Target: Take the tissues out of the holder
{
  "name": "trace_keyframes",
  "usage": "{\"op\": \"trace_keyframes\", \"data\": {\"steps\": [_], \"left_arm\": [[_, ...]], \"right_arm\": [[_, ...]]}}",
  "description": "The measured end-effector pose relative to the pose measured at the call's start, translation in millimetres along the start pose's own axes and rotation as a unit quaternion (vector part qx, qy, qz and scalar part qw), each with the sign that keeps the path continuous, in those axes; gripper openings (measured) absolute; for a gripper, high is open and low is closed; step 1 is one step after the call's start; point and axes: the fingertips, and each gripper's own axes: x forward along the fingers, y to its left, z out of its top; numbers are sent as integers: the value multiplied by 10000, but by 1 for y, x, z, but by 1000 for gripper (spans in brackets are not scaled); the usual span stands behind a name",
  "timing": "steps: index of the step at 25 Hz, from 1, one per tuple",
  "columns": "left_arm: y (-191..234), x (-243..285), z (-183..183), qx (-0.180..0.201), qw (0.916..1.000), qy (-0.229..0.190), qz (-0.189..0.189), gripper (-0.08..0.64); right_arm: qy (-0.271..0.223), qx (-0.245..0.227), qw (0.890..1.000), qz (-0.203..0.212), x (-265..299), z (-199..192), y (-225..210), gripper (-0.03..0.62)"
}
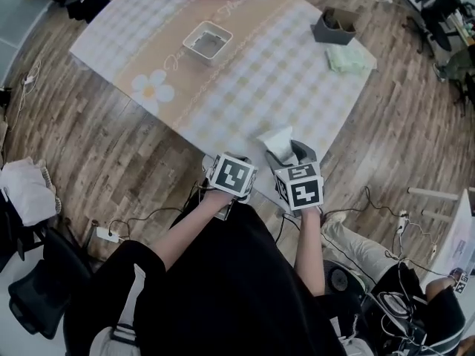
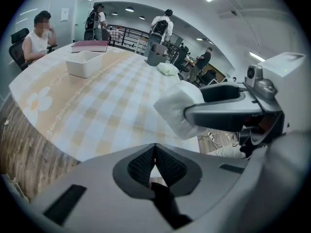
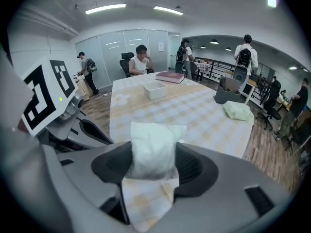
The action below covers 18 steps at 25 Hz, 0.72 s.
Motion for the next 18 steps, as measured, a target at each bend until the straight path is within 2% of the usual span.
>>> {"op": "trace_keyframes", "data": {"steps": [18], "left_arm": [[-73, 25, -18, 273, 9995, 126, 36, 8]], "right_arm": [[-49, 280, 9996, -65, -47, -73, -27, 276]]}}
